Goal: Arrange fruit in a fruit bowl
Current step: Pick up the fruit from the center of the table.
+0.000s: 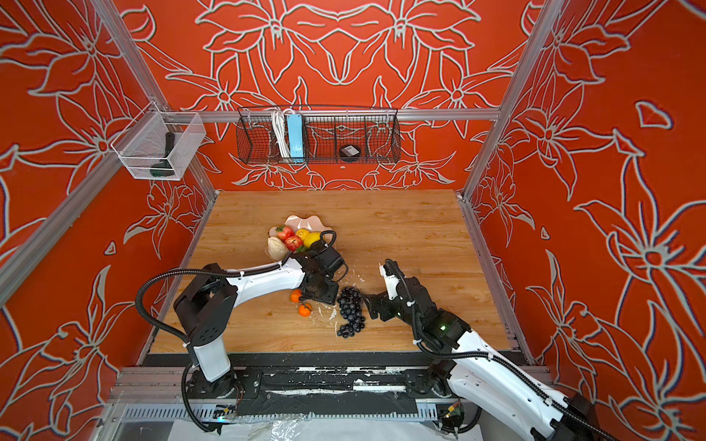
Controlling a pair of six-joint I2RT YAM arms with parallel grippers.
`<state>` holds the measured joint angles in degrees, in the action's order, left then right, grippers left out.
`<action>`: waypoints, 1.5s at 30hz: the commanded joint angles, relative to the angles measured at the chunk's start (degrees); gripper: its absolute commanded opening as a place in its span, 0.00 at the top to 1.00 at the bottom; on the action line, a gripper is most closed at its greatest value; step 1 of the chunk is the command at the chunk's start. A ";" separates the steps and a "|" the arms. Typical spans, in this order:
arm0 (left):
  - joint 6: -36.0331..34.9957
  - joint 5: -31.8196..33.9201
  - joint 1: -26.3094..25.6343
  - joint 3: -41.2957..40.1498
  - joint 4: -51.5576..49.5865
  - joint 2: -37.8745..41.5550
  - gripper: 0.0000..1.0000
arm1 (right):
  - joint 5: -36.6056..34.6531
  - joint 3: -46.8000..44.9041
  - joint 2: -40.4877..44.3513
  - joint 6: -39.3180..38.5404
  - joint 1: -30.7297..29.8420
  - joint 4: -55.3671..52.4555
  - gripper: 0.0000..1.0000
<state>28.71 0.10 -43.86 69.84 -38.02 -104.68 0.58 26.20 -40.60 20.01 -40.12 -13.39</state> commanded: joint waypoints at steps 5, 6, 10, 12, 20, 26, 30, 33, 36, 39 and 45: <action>0.97 -0.14 0.87 -0.52 1.05 -1.67 0.35 | 1.00 -0.48 -0.57 1.50 0.05 1.21 0.09; 0.93 -0.26 0.96 -0.45 1.27 -1.84 0.35 | 1.00 -0.50 -0.69 1.52 0.05 1.27 0.09; 0.74 -0.44 1.40 0.09 1.85 -2.91 0.38 | 1.07 -0.60 -0.88 1.61 0.07 1.42 0.09; 0.80 -0.61 1.49 0.13 2.14 -3.19 0.39 | 1.11 -0.45 -0.83 1.61 0.05 1.26 0.09; 1.08 -0.80 1.49 -1.25 3.42 -1.75 0.47 | 1.09 -0.80 -0.86 1.78 0.04 1.16 0.09; 1.68 -0.10 1.50 -3.72 5.02 1.60 0.50 | 1.53 -0.67 -1.96 1.96 0.05 1.97 0.09; 2.23 0.41 1.58 -5.34 5.76 4.19 0.52 | 2.21 -0.55 -3.11 2.22 0.04 2.87 0.09; 2.90 0.34 1.92 -6.52 6.24 6.68 0.53 | 3.14 -0.50 -3.82 2.31 0.09 3.71 0.10; 3.78 -0.58 2.68 -8.23 7.27 9.67 0.54 | 4.40 -0.37 -4.89 2.48 0.07 4.77 0.10; 5.31 -2.57 4.04 -10.29 8.35 13.14 0.55 | 6.71 -0.41 -6.35 2.58 0.11 6.34 0.11; 10.16 -8.41 7.11 -15.74 13.39 23.18 0.55 | 13.79 -0.95 -10.67 4.18 -0.25 13.86 0.14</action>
<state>34.89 -4.89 -37.87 55.79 -27.66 -85.84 9.72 26.17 -49.87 22.00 -40.12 -5.15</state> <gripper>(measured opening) 0.488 0.873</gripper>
